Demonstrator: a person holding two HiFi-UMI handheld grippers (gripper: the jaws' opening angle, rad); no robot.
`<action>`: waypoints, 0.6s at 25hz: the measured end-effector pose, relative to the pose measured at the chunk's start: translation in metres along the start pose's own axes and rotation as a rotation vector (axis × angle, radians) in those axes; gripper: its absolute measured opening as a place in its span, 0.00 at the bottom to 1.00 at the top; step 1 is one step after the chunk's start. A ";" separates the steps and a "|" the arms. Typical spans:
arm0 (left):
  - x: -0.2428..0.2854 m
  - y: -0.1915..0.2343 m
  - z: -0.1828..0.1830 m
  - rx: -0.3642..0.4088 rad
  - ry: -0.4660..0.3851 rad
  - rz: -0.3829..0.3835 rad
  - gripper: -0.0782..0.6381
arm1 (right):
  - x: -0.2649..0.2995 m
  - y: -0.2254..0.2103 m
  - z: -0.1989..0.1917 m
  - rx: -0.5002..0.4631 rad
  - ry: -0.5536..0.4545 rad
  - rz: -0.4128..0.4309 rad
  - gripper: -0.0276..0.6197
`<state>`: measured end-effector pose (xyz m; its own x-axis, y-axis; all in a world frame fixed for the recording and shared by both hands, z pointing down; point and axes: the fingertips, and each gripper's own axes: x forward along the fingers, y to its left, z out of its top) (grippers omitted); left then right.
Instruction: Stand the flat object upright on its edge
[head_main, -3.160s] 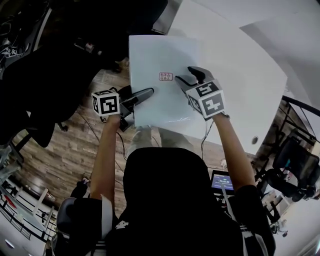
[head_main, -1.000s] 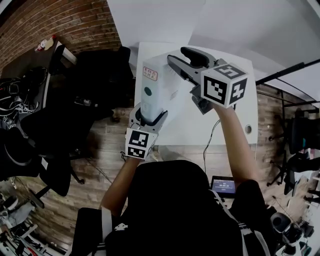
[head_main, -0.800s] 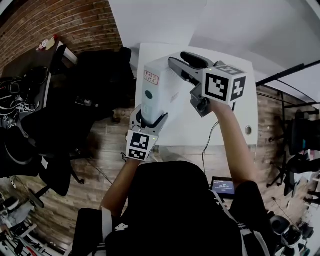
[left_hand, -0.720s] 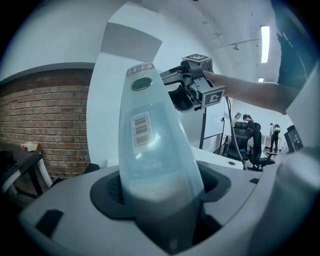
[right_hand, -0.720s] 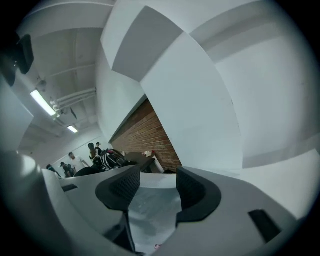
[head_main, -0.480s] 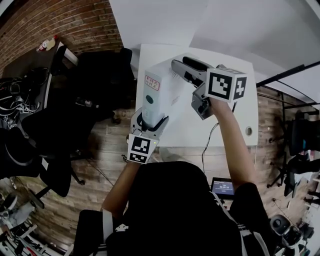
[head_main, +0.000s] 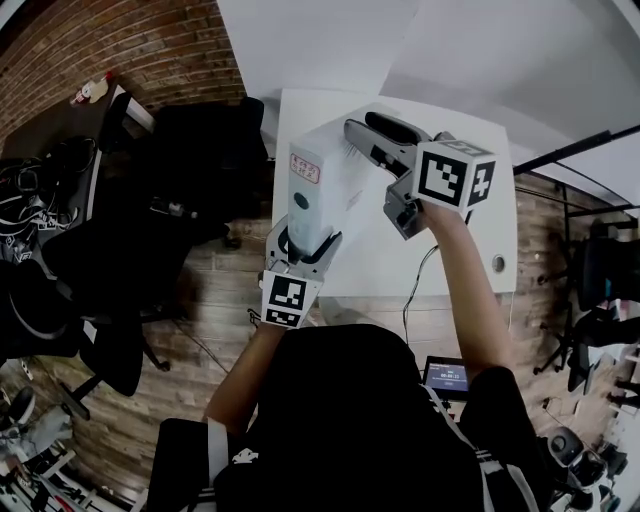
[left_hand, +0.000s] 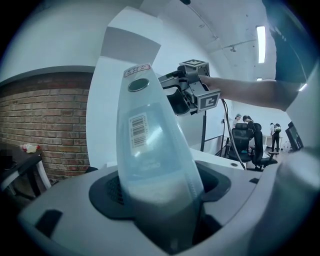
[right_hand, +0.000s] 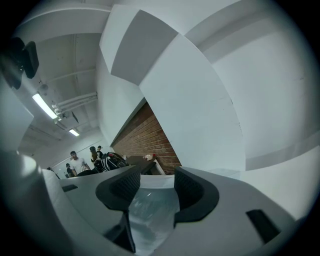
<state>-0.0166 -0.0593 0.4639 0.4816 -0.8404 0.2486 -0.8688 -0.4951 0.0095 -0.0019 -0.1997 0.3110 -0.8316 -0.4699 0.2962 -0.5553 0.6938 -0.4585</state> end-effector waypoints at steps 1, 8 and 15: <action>0.002 0.001 0.000 0.002 -0.006 0.005 0.59 | 0.001 0.001 0.001 -0.010 -0.004 0.004 0.41; 0.014 -0.002 0.000 0.024 -0.043 0.023 0.59 | -0.003 -0.002 0.004 -0.052 -0.022 0.014 0.41; 0.021 -0.010 -0.006 0.048 -0.051 0.009 0.60 | -0.015 0.000 0.000 -0.100 -0.015 -0.003 0.40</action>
<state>0.0014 -0.0704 0.4744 0.4798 -0.8547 0.1984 -0.8674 -0.4961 -0.0395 0.0104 -0.1934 0.3066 -0.8300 -0.4798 0.2844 -0.5568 0.7431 -0.3711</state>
